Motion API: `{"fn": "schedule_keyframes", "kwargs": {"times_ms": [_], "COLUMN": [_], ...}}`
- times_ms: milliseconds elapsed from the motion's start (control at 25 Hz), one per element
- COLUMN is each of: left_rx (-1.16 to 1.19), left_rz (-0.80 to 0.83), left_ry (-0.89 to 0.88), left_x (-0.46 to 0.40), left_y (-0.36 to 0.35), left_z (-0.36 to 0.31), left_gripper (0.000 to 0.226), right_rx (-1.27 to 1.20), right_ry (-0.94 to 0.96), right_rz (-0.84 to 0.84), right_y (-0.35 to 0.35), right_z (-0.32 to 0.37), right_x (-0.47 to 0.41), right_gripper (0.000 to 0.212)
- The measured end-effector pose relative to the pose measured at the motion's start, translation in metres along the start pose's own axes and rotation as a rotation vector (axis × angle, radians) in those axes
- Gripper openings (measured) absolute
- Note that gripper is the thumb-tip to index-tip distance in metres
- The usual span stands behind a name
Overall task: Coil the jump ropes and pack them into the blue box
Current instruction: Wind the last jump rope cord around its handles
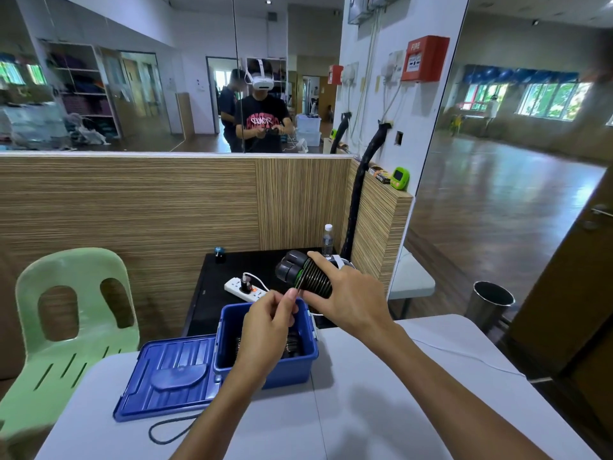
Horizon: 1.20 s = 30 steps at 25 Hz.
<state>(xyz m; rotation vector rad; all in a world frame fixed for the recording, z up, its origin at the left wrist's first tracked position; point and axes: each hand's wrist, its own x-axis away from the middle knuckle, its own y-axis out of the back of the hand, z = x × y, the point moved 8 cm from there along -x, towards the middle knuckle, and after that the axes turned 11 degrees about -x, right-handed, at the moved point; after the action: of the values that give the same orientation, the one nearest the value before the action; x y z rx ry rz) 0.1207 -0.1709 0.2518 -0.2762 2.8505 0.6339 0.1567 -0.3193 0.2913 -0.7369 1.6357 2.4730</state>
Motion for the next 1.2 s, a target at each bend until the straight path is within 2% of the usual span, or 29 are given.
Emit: {"fn": "schedule_keyframes", "kwargs": {"times_ms": [160,320,480,560,680,800,840,880,920,1040,1120,1200], "left_rx": [0.222,0.307,0.228,0.172,0.141,0.087,0.065,-0.046,-0.262,-0.893,-1.094,-1.216], "left_rz": [0.094,0.12,0.16,0.188,0.243,0.429,0.518,0.565,0.571,0.487,0.443,0.472], "left_ry": [0.032,0.071,0.086,0.089,0.046,-0.007,-0.016,-0.057,-0.158,-0.53,-0.672,-0.725], "left_x": [0.009,0.007,-0.004,-0.01,-0.023,-0.038,-0.043,-0.051,-0.061,-0.074,-0.069,-0.063], "left_y": [-0.011,-0.017,-0.02,-0.021,-0.014,-0.009,-0.01,-0.011,-0.01,-0.014,-0.016,-0.017], "left_z": [0.028,0.044,0.059,0.07,0.065,0.045,0.041,0.038,0.035,0.015,-0.005,-0.015], "left_gripper": [0.044,0.047,0.052,0.05,0.036,0.03,0.035,0.044,0.052,0.063,0.066,0.064], "right_rx": [-0.083,-0.13,-0.218,-0.278,-0.279,-0.275,-0.258,-0.233,-0.203,-0.137,-0.099,-0.053], "right_ry": [0.037,0.077,0.098,0.133,0.227,0.289,0.312,0.336,0.36,0.384,0.378,0.376], "right_rz": [-0.009,0.027,0.075,0.086,0.192,0.279,0.295,0.308,0.323,0.37,0.392,0.412], "right_y": [0.002,0.005,0.008,0.014,0.009,0.002,0.001,-0.001,-0.004,-0.013,-0.019,-0.025], "right_z": [0.003,0.009,0.012,0.016,0.029,0.034,0.034,0.036,0.037,0.038,0.034,0.034], "right_x": [0.005,0.011,0.018,0.02,0.031,0.041,0.043,0.046,0.048,0.053,0.054,0.054], "right_gripper": [0.073,0.074,0.075,0.075,0.075,0.071,0.072,0.073,0.074,0.077,0.078,0.079]}}
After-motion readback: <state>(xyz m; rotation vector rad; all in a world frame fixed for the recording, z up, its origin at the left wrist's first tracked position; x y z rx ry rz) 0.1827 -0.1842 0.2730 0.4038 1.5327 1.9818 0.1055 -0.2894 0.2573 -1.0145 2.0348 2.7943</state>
